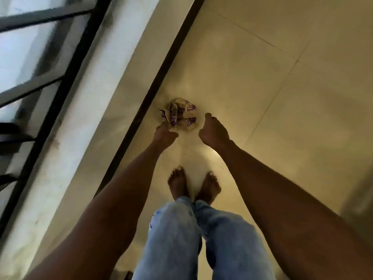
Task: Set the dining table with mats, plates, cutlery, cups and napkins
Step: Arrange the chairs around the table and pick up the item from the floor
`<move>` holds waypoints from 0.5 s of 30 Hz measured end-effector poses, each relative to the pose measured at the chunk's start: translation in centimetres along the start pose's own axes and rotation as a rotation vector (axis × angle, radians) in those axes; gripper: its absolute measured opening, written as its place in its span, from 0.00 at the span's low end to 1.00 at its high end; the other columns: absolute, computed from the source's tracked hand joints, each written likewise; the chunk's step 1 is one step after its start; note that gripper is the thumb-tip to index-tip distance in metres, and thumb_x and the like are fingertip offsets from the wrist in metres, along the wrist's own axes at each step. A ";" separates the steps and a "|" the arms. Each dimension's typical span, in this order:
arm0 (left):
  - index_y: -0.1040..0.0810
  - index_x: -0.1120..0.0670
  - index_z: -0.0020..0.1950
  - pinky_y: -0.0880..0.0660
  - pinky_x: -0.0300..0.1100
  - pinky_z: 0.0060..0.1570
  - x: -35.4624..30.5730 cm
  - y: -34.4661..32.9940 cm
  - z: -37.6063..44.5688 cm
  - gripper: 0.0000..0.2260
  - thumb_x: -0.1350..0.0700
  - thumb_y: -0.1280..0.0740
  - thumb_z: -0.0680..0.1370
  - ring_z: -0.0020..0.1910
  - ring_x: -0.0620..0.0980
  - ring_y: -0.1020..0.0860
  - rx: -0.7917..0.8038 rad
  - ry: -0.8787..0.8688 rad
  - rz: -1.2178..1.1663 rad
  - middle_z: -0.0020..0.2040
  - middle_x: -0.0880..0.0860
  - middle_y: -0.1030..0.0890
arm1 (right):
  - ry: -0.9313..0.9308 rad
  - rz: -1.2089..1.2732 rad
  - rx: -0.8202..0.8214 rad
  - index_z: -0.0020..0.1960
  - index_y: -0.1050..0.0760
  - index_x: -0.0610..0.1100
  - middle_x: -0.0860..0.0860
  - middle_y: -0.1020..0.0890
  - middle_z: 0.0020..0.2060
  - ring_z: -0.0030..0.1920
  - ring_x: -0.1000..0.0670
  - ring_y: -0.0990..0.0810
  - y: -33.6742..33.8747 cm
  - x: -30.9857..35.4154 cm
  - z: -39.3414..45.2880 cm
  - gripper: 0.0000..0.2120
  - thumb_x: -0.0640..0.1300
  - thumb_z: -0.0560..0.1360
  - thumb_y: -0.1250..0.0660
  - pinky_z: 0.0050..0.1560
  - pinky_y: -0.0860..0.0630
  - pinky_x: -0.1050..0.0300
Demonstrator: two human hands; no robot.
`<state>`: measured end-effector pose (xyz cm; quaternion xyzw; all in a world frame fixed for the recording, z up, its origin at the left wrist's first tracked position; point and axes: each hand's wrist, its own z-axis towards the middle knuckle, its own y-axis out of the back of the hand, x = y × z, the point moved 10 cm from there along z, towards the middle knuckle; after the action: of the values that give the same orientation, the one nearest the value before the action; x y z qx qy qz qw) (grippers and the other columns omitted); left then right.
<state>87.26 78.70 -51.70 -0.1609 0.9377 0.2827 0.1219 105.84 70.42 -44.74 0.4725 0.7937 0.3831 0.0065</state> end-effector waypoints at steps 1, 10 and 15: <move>0.30 0.58 0.63 0.26 0.46 0.53 0.5 -0.3 1.6 0.20 0.56 0.29 0.75 0.56 0.55 0.24 -0.025 0.067 -0.164 0.59 0.55 0.24 | 0.005 0.011 0.004 0.69 0.36 0.39 0.39 0.26 0.62 0.61 0.37 0.25 -0.7 0.1 1.6 0.22 0.40 0.76 0.37 0.54 0.27 0.49; 0.31 0.62 0.71 0.19 0.45 0.47 4.2 -3.9 13.7 0.46 0.47 0.16 0.60 0.54 0.56 0.19 -0.077 0.244 -0.724 0.63 0.59 0.21 | 0.035 -0.013 -0.013 0.66 0.32 0.39 0.40 0.24 0.60 0.61 0.39 0.24 -4.7 -1.4 11.2 0.21 0.42 0.75 0.34 0.53 0.27 0.50; 0.21 0.63 0.53 0.30 0.32 0.19 2.5 -4.6 9.5 0.12 0.62 0.25 0.72 0.32 0.50 0.23 -0.023 0.234 -0.756 0.39 0.56 0.20 | 0.009 -0.035 -0.030 0.62 0.30 0.38 0.39 0.23 0.58 0.59 0.37 0.23 -4.2 -2.6 9.9 0.17 0.41 0.74 0.35 0.53 0.25 0.48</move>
<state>87.98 79.90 -62.45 -0.5273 0.8167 0.2082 0.1076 107.78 73.33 -55.19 0.4567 0.7959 0.3970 0.0167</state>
